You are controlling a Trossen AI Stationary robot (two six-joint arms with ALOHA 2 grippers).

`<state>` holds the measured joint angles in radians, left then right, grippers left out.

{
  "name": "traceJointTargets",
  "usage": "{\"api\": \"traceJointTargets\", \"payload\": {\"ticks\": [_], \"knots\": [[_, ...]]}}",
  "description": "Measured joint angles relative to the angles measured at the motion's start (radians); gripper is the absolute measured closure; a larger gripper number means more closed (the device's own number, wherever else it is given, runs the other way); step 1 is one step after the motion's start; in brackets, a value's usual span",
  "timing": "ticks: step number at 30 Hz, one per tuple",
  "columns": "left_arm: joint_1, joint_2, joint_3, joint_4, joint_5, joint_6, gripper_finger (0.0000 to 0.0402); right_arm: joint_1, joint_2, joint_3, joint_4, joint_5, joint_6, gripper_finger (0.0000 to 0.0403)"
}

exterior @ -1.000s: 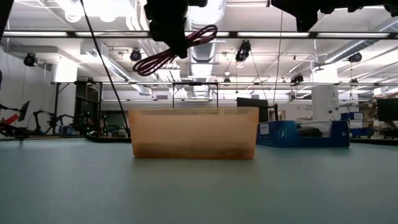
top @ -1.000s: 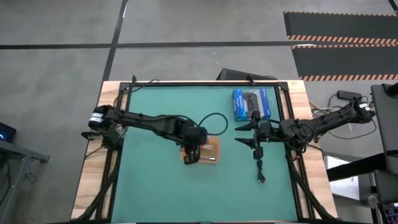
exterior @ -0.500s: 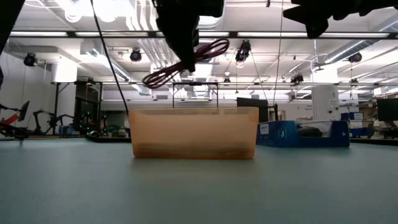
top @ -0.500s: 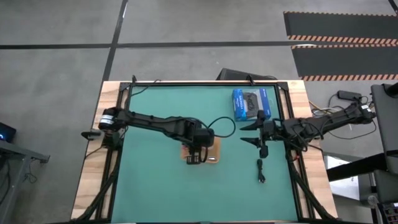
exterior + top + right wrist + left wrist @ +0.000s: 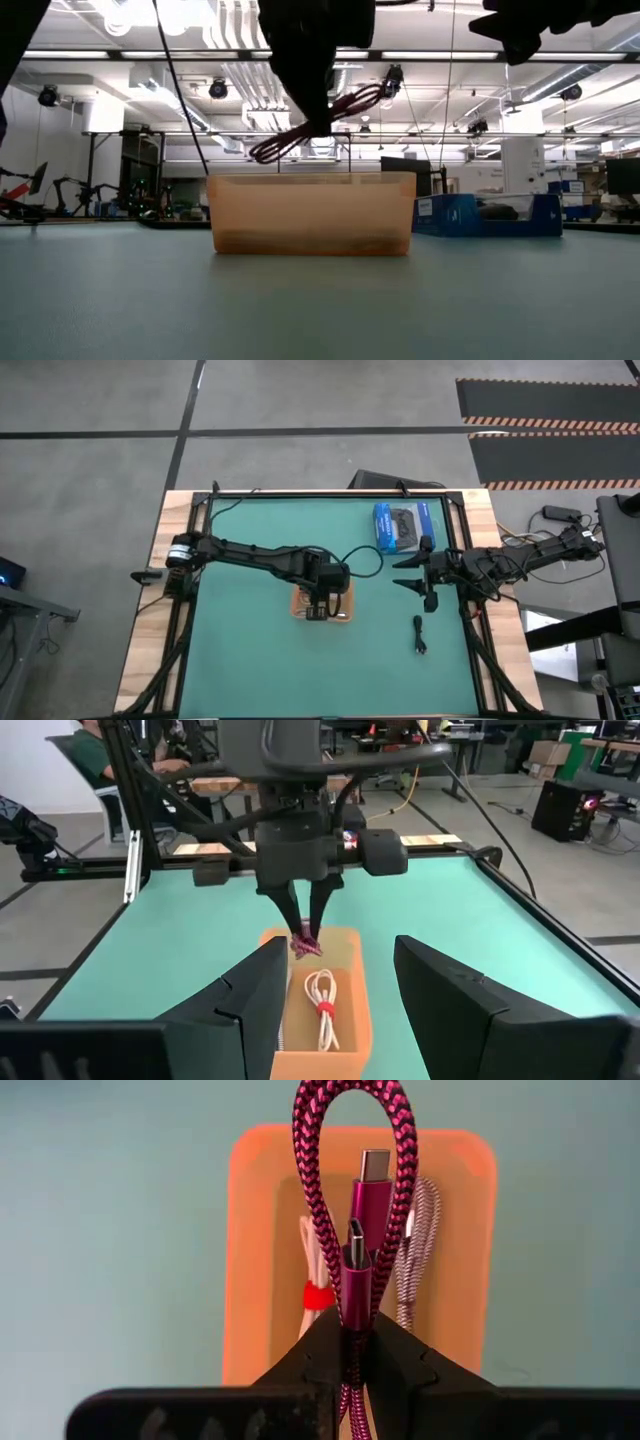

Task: Pick and place USB-C Cables
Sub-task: Put the black red charger cable into the orange bin

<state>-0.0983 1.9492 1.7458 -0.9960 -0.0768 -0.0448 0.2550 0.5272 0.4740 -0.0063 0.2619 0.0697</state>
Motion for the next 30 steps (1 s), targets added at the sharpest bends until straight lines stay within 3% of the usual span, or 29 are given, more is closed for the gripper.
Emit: {"api": "traceJointTargets", "payload": {"ticks": [11,30], "knots": [[0.009,0.064,-0.003,0.01,0.0,0.036,0.0391,0.0,0.005,0.0,-0.019,0.002,0.018,0.0225],[0.033,0.064,-0.068,0.042,-0.004,0.035,0.0391,0.0,0.006,-0.003,-0.021,0.03,0.028,0.0225]]}}
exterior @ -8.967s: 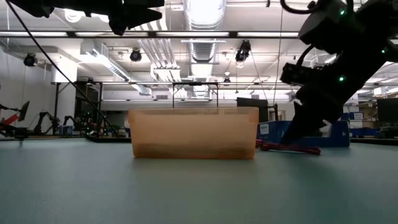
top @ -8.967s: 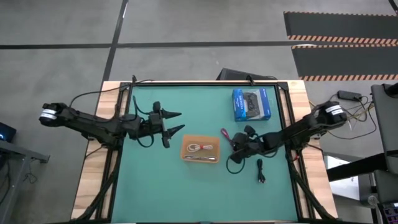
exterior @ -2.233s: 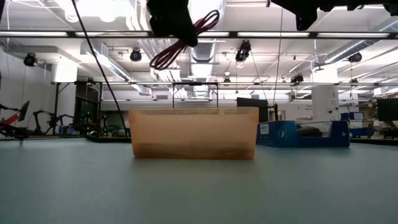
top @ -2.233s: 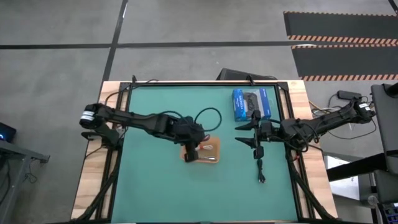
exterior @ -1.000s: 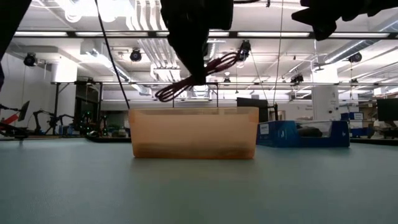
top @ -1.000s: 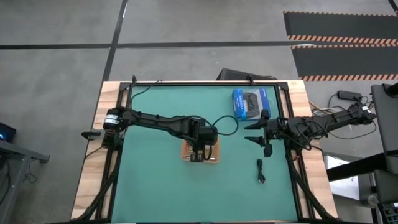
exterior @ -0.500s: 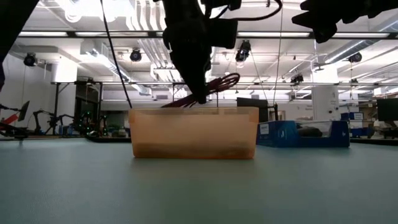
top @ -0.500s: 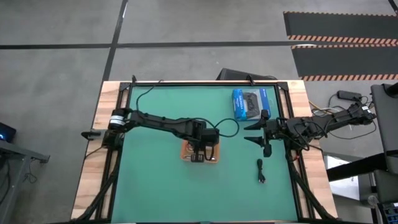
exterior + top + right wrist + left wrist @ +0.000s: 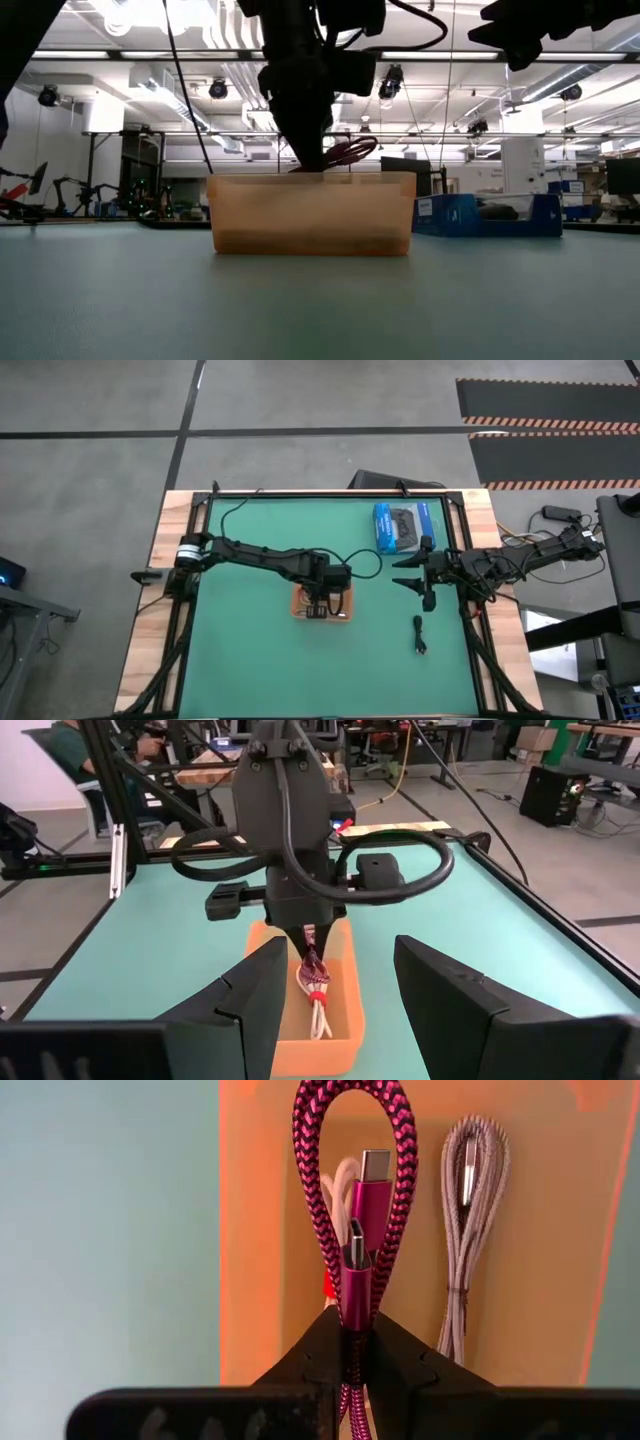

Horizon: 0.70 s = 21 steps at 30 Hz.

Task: Pick and place USB-C Cables
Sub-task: Put the black red charger cable into the orange bin

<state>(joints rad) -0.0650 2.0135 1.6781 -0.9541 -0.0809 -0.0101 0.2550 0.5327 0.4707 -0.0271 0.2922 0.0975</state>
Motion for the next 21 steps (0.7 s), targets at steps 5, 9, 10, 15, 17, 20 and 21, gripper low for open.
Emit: {"api": "traceJointTargets", "payload": {"ticks": [5,9,10,15,17,20,21], "knots": [[0.0,0.0,0.0,0.022,0.0,0.0,0.0391,0.0,0.0,-0.001,-0.001,0.0,0.0,0.0225],[0.0,0.0,0.0,0.023,-0.001,-0.001,0.0391,0.0,0.0,-0.001,-0.001,0.0,0.0,0.0225],[0.0,0.0,0.0,0.025,-0.001,-0.002,0.0391,0.0,0.0,-0.001,-0.001,0.0,0.0,0.0225],[0.0,0.002,-0.001,0.035,-0.001,-0.002,0.0391,0.0,0.0,-0.001,-0.001,0.0,0.0,0.0225],[0.0,0.002,-0.004,0.036,-0.001,-0.002,0.0391,0.0,0.0,-0.002,-0.001,0.0,0.0,0.0225],[0.0,0.003,-0.017,0.039,-0.001,-0.008,0.0391,0.0,0.0,-0.002,-0.003,0.0,0.001,0.0225],[0.0,0.003,-0.021,0.042,-0.001,-0.008,0.0391,0.0,0.0,-0.002,-0.005,0.0,0.004,0.0225]]}}
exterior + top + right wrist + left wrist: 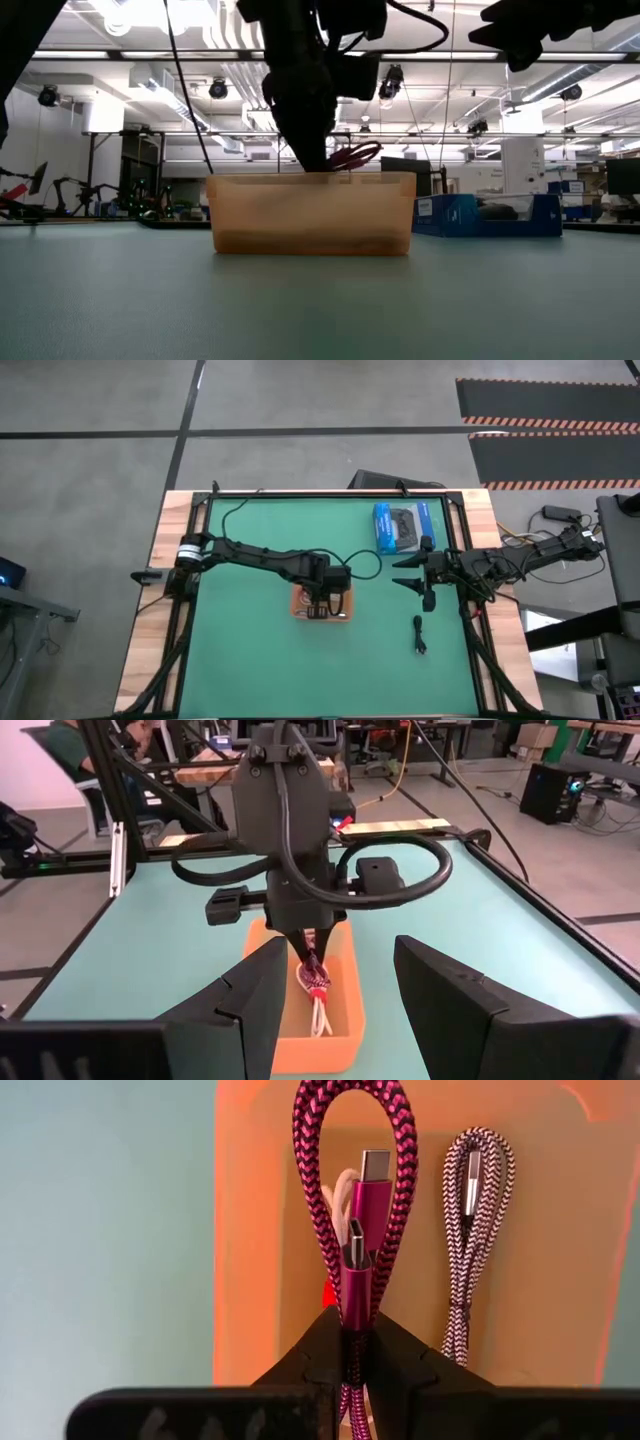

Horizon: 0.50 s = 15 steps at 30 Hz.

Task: Pick and place USB-C Cables
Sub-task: Put the black red charger cable into the orange bin

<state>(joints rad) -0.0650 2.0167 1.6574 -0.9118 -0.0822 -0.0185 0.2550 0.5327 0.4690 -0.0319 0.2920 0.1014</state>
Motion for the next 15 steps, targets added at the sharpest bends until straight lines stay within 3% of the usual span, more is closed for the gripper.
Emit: {"api": "traceJointTargets", "payload": {"ticks": [15], "knots": [[0.002,0.001,-0.052,0.06,0.0,0.006,0.0391,0.0,0.0,0.0,-0.016,0.007,0.011,0.0225]]}}
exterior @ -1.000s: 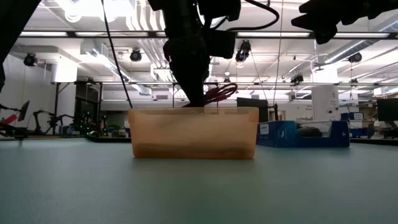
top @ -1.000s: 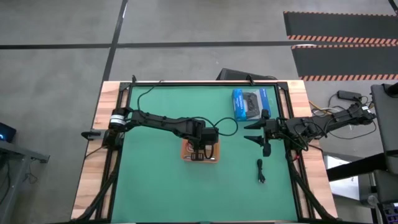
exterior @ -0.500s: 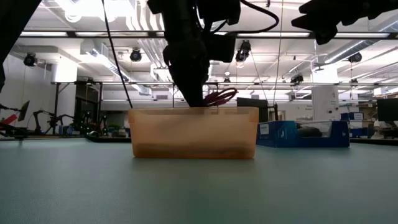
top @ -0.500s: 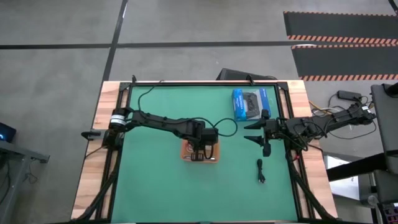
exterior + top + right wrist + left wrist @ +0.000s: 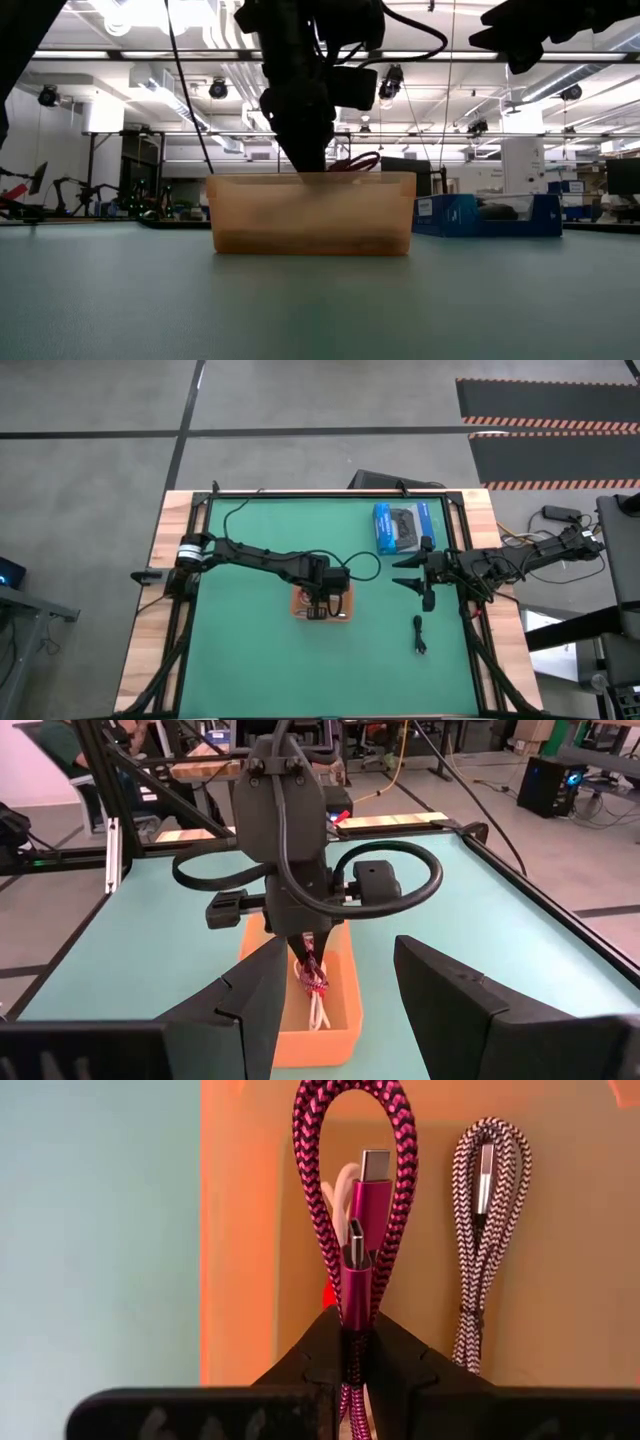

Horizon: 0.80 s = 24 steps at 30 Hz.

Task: Pick and place USB-C Cables
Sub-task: Put the black red charger cable into the orange bin

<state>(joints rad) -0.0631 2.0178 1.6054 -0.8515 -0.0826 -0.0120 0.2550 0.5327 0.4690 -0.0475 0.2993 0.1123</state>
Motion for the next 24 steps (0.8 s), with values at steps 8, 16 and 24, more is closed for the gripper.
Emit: {"api": "traceJointTargets", "payload": {"ticks": [8,16,24], "knots": [[0.001,0.0,-0.009,0.011,0.0,-0.002,0.0391,0.0,0.0,0.0,0.0,0.0,0.0,0.0225],[0.005,0.0,-0.028,0.038,-0.001,-0.007,0.0387,0.0,0.0,0.0,0.0,0.0,0.0,0.0225],[0.004,0.0,-0.045,0.064,-0.001,-0.007,0.0353,0.0,0.0,0.0,0.0,0.0,0.0,0.0225]]}}
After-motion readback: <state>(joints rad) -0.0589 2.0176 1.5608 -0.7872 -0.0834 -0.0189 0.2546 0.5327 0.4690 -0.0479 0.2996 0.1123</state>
